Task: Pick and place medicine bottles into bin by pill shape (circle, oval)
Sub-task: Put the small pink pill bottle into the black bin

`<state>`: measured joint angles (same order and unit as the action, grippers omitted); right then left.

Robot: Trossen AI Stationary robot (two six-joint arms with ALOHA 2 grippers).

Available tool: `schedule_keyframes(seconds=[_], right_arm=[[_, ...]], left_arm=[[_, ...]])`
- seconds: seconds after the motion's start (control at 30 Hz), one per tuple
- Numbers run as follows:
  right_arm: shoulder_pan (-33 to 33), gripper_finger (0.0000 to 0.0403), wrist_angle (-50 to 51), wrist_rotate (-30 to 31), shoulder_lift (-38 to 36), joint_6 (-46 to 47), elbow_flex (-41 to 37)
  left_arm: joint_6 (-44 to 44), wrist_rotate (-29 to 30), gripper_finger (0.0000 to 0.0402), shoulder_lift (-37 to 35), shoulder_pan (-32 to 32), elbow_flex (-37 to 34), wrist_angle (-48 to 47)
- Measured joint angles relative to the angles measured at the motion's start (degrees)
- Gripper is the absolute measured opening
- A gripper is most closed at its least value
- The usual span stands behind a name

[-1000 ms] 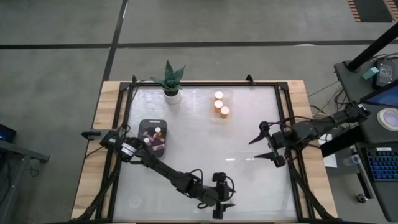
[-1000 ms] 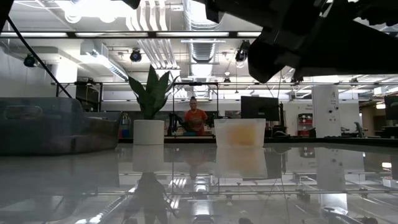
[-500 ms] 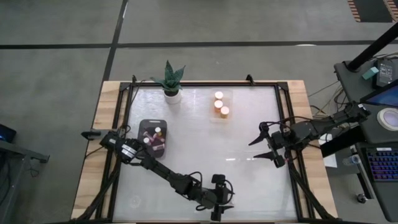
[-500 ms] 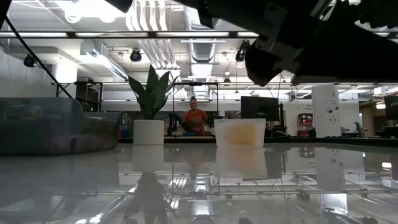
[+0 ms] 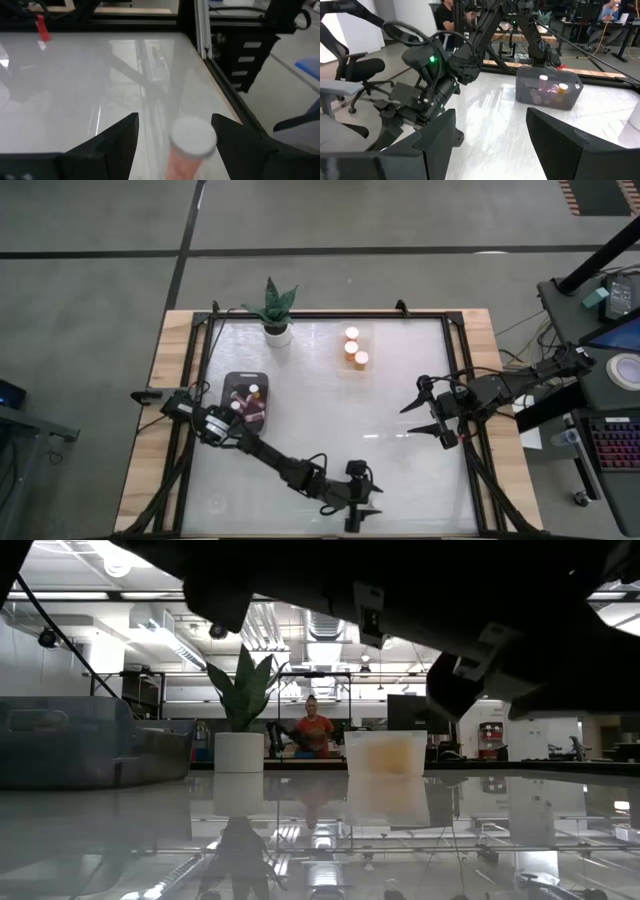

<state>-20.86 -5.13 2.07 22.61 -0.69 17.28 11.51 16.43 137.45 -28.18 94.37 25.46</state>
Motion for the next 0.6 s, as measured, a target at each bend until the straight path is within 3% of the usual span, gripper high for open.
schedule_keyframes(seconds=[0.13, 0.47, 0.6], right_arm=[[0.0, 0.0235, 0.1, 0.0, 0.0, -0.1, 0.0], [0.0, 0.0237, 0.1, 0.1, 0.0, 0.0, 0.1], [0.0, 0.0233, 0.1, 0.1, 0.0, -0.2, 0.1]], left_arm=[[0.0, 0.0, 0.0217, -0.1, 0.1, 0.0, -0.4], [-0.1, 0.1, 0.0110, -0.1, -0.3, 0.0, -0.5], [-0.4, 0.1, 0.0087, -0.2, -0.4, 0.0, -0.9]])
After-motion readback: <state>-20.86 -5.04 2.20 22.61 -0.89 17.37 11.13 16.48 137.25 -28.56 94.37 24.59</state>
